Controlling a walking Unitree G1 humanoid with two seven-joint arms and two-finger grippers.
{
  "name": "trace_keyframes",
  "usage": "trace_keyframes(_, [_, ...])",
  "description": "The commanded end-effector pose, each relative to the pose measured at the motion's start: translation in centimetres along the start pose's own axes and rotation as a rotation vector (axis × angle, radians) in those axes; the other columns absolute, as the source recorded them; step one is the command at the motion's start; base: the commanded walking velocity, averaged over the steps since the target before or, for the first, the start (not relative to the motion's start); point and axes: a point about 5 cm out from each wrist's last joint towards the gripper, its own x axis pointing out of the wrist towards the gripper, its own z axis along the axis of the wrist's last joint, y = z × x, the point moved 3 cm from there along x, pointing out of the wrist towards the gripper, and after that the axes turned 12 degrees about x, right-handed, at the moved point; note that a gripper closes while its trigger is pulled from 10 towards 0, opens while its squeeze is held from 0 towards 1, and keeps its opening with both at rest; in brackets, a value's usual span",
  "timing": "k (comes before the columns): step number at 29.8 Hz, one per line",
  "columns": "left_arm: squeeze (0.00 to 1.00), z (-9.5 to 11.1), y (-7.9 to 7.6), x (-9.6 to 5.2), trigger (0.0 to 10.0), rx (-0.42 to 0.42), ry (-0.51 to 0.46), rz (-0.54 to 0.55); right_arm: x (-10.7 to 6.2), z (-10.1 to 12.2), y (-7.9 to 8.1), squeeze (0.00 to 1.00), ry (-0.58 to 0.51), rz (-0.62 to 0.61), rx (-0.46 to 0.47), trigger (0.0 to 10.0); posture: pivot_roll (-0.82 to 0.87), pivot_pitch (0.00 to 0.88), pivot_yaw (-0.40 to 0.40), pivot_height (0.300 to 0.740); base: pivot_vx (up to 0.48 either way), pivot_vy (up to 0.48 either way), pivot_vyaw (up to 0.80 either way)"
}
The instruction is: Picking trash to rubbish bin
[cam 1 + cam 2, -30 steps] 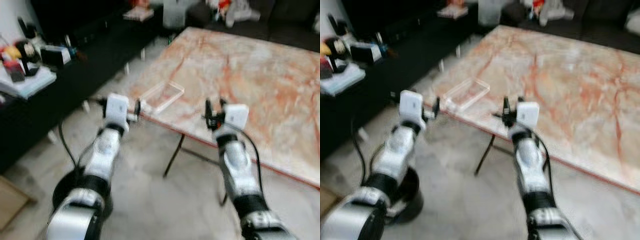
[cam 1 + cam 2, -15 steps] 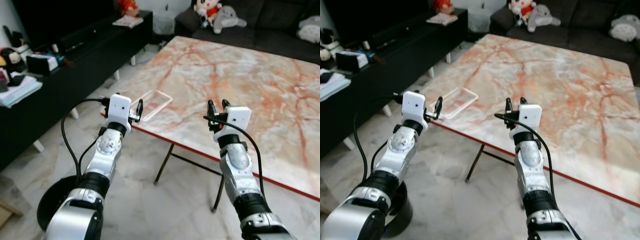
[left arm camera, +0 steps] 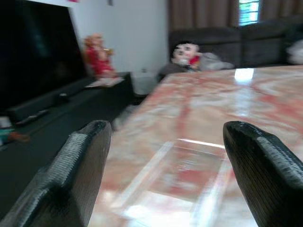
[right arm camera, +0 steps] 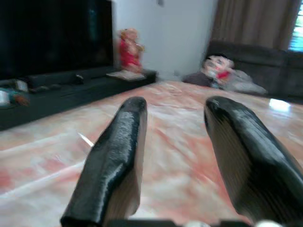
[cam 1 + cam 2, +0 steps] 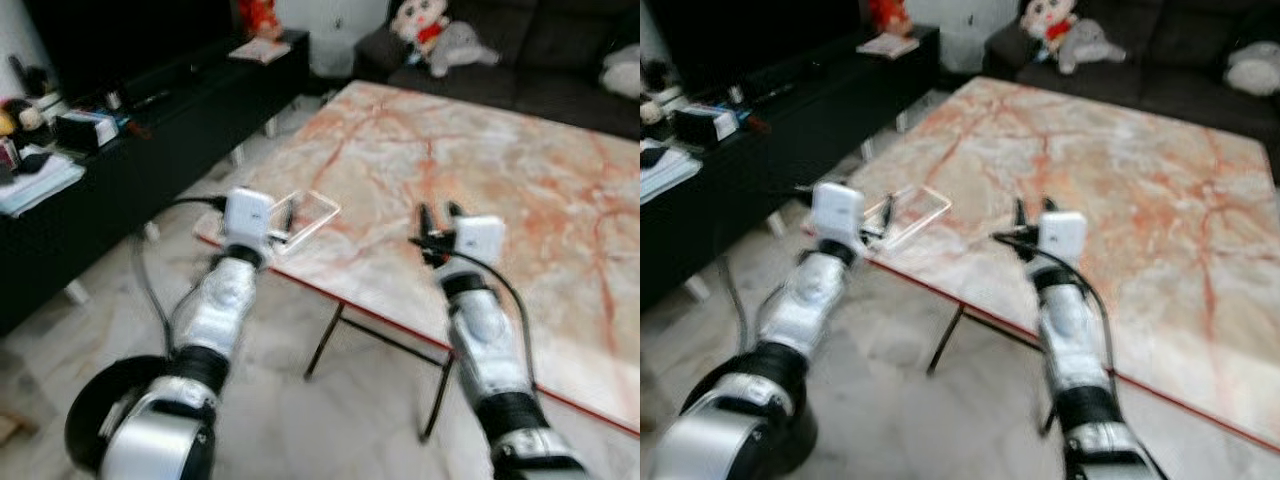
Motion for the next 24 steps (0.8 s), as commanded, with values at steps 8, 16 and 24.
trace_keyframes(8, [0.0, 0.0, 1.14, 0.09, 10.0, 0.014, 0.001, 0.029, 0.34, 0.31, 0.71, 0.0, -0.013, 0.011, 0.033, 10.0, 0.18, 0.059, -0.062, 0.74, 0.315, 0.0, 0.0])
trace_keyframes(16, [0.0, 0.05, 1.14, 0.15, 10.0, 0.012, 0.001, 0.028, 0.37, 0.27, 0.7, 0.0, -0.009, 0.007, 0.04, 10.0, 0.18, 0.063, -0.063, 0.74, 0.316, 0.0, 0.0])
trace_keyframes(24, [0.0, 0.02, 1.12, 0.13, 10.0, 0.01, 0.003, 0.03, 0.38, 0.26, 0.65, 0.0, -0.005, 0.008, 0.04, 10.0, 0.17, 0.072, -0.066, 0.74, 0.314, 0.0, 0.0])
